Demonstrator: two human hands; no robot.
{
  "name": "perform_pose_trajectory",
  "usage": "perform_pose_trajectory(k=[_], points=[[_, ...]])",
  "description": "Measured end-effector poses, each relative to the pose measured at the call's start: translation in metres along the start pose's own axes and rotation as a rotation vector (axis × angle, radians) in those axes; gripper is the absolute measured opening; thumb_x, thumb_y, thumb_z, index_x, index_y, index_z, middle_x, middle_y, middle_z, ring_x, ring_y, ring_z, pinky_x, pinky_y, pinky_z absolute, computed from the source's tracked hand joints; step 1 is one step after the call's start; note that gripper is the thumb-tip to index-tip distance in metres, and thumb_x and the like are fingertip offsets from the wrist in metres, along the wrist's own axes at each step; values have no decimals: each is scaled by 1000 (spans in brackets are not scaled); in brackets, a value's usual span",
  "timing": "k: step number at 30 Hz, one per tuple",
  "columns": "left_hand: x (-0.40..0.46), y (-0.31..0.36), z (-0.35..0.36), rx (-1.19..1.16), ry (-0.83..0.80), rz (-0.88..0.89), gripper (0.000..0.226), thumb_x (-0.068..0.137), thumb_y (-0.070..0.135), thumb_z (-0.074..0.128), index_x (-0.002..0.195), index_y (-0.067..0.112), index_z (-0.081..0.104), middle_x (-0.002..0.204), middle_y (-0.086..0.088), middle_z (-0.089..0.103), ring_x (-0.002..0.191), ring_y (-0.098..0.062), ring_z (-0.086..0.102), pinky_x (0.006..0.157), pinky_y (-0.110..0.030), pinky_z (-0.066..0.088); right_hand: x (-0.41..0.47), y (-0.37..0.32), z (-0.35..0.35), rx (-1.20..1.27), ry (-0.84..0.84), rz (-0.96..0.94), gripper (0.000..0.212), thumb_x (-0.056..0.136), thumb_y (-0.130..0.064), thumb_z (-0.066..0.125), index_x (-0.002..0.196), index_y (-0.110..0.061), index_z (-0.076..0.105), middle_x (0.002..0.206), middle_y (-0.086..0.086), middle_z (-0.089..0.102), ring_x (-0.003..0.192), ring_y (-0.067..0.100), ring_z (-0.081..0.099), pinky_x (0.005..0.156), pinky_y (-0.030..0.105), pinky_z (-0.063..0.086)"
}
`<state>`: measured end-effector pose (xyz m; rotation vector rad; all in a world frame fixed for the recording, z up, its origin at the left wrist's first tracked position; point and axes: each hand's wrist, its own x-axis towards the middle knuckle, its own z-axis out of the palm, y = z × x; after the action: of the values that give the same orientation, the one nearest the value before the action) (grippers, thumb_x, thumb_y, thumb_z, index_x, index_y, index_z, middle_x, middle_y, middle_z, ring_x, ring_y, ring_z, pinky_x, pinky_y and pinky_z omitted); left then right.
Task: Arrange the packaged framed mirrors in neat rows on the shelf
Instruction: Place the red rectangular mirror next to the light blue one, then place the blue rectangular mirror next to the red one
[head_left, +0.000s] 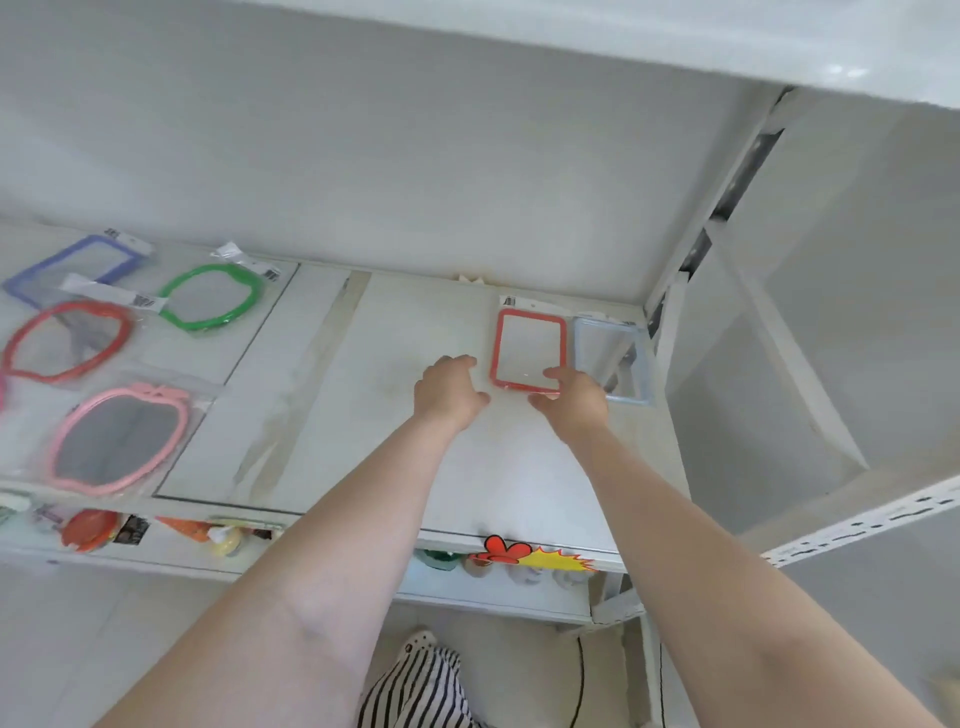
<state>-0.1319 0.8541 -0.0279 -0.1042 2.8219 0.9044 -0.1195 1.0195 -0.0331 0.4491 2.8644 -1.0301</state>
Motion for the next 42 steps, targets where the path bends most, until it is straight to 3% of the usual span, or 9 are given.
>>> perform_pose_trajectory(k=[5, 9, 14, 19, 26, 32, 37, 42], points=[[-52, -43, -48, 76, 50, -67, 61, 83, 23, 64, 140, 23, 45, 137, -5, 53, 129, -26, 48, 104, -33, 37, -42, -48, 17, -55, -112, -179, 45, 83, -29, 69, 127, -22, 59, 126, 4, 62, 123, 25, 52, 99, 35, 46], [-85, -87, -75, 81, 95, -120, 60, 81, 20, 65, 138, 23, 48, 138, -3, 54, 128, -24, 50, 105, -32, 40, -75, -84, 45, -73, -206, -282, 46, 84, -30, 67, 128, -25, 57, 126, 4, 60, 117, 25, 55, 91, 38, 52], [-121, -144, -108, 108, 92, -143, 62, 81, 19, 66, 140, 23, 46, 139, -3, 54, 129, -24, 49, 105, -32, 39, -116, -121, 88, -145, -285, -392, 47, 84, -31, 66, 130, -25, 55, 124, 5, 61, 124, 23, 46, 96, 40, 48], [-164, -222, -148, 137, 120, -173, 62, 82, 15, 64, 140, 21, 46, 140, -4, 53, 127, -27, 51, 103, -32, 43, -163, -165, 143, -209, -309, -455, 47, 83, -30, 67, 129, -25, 56, 123, 4, 62, 121, 24, 51, 99, 36, 46], [-216, -339, -207, 184, 141, -154, 58, 81, 16, 65, 136, 24, 51, 133, -6, 60, 120, -29, 57, 97, -36, 49, -239, -232, 227, -243, -308, -441, 46, 84, -29, 65, 129, -26, 56, 125, 3, 61, 117, 23, 55, 93, 32, 46], [-230, -405, -251, 195, 147, -133, 58, 79, 16, 66, 135, 23, 52, 136, -5, 58, 126, -28, 53, 102, -35, 45, -278, -281, 273, -271, -313, -412, 46, 84, -29, 65, 129, -26, 56, 125, 5, 61, 110, 25, 60, 91, 35, 50], [-213, -435, -285, 152, 150, -142, 61, 80, 25, 69, 138, 23, 49, 139, -4, 55, 128, -25, 52, 105, -37, 44, -275, -320, 294, -336, -310, -440, 46, 85, -28, 64, 130, -26, 55, 126, 4, 62, 115, 25, 57, 90, 33, 48], [-179, -461, -313, 173, 159, -149, 62, 80, 10, 64, 139, 22, 48, 138, -5, 56, 125, -26, 53, 102, -35, 44, -249, -365, 326, -342, -338, -465, 49, 88, -27, 64, 135, -23, 52, 127, 3, 62, 113, 22, 60, 95, 34, 49]])
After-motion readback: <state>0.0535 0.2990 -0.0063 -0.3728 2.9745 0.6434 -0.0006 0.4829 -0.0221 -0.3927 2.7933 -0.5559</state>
